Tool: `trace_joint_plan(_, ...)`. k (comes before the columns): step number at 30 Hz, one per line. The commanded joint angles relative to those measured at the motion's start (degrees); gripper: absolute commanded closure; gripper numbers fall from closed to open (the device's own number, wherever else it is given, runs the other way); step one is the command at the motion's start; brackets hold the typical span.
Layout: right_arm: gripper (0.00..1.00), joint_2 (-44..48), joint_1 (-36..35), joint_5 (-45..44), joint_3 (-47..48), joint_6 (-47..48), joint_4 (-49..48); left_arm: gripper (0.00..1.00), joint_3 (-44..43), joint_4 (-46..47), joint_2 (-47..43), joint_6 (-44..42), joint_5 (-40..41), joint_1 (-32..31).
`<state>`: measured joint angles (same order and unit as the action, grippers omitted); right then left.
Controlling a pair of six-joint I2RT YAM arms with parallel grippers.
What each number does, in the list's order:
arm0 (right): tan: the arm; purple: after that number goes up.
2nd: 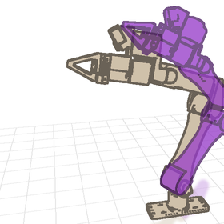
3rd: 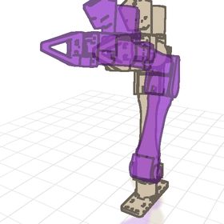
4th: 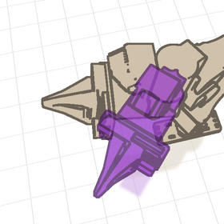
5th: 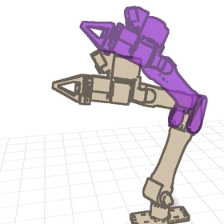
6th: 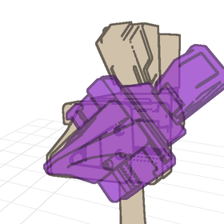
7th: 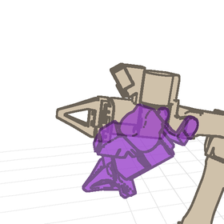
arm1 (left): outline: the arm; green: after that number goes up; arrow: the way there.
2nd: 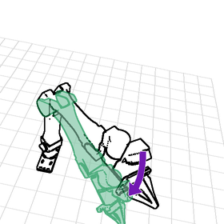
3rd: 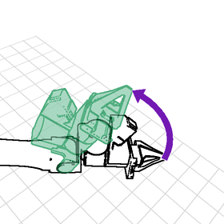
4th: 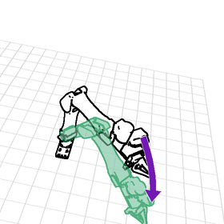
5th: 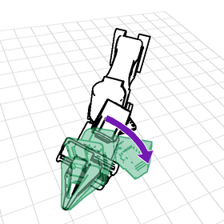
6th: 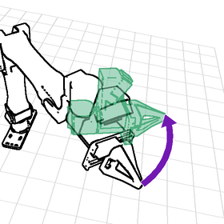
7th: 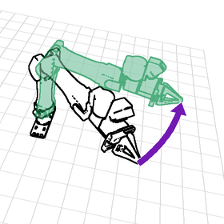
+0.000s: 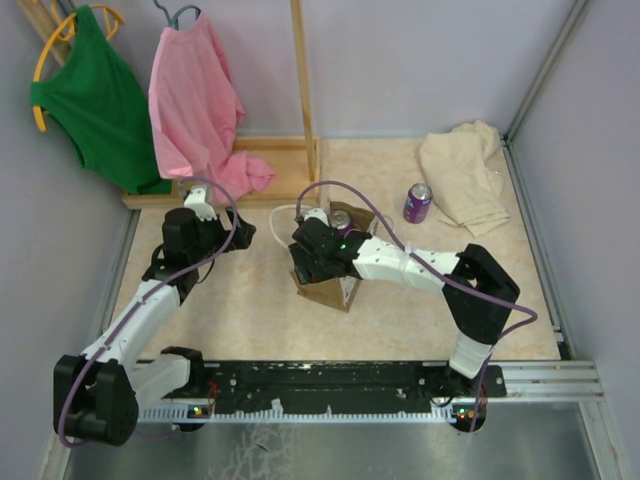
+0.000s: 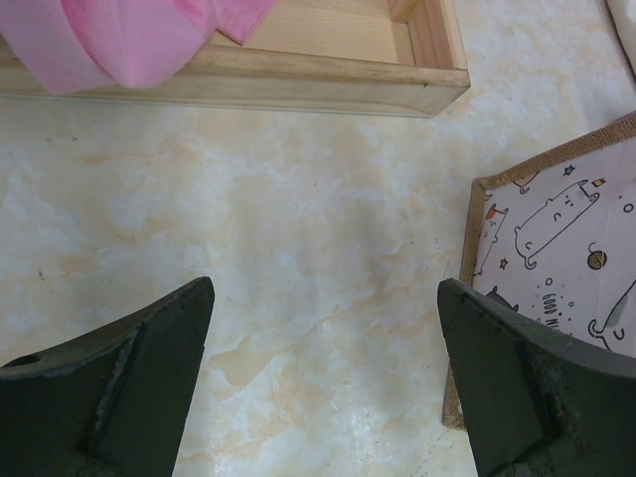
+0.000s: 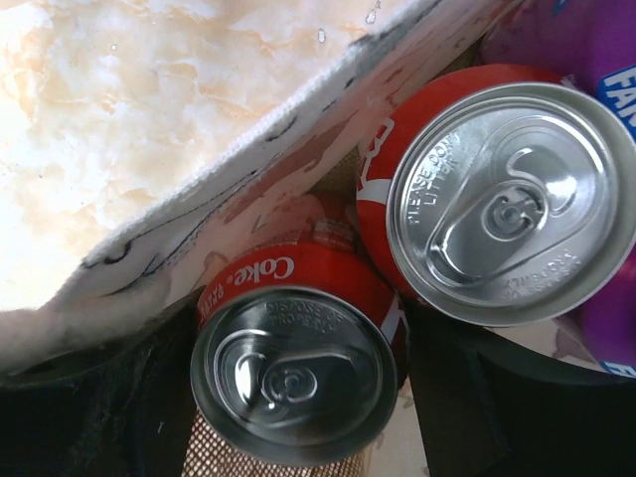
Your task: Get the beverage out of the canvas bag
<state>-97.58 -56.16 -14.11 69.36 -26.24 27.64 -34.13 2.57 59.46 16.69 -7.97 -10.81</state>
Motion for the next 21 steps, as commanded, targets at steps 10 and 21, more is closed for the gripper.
trace_joint_plan(10, 0.62, -2.04, -1.6, -2.48, 0.39, 0.55, 0.82, 0.0, -0.14, 1.13, 0.16, 0.05, -0.7, -0.27)
trace_joint_plan(21, 1.0, 1.94, -2.25, -5.33, -0.33, 2.59, 1.67, 0.0, -0.54, 1.02, 0.23, 0.07, -0.73, -0.27)
